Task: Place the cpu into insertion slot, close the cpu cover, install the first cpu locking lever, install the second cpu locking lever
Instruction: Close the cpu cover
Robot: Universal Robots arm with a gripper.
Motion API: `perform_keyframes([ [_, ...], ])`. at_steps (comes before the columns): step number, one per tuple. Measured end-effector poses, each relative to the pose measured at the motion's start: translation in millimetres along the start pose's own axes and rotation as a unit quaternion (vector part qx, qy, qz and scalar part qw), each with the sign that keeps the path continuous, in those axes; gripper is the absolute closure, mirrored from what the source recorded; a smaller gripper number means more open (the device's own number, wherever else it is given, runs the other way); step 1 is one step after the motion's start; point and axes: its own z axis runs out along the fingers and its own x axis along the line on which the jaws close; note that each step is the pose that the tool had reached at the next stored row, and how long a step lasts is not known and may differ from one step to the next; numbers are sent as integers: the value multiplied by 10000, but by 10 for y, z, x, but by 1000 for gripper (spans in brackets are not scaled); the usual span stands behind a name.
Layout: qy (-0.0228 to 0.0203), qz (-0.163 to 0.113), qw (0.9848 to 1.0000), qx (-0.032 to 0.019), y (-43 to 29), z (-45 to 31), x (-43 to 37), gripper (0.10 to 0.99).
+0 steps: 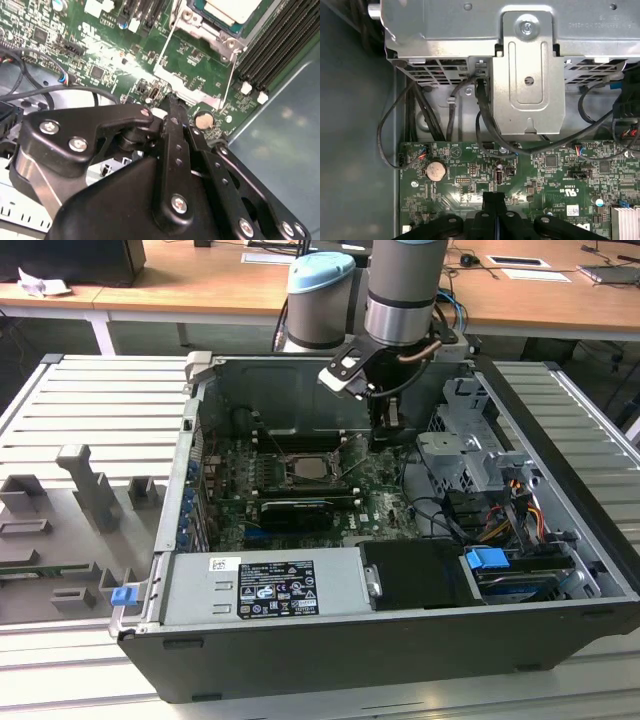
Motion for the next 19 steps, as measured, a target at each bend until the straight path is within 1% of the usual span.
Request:
perform_keyframes([
  [3,0,0,10000,0,-67,-3,-2,980],
  [6,0,0,10000,0,-169,-8,-4,980],
  [7,0,1,10000,0,-229,-10,-5,980],
  [11,0,0,10000,0,-306,-13,-7,980],
  [14,0,1,10000,0,-440,-19,-9,980],
  [16,0,0,10000,0,-489,-21,-10,980],
  [17,0,1,10000,0,-531,-22,-10,980],
  [19,0,0,10000,0,-568,-22,-11,980],
])
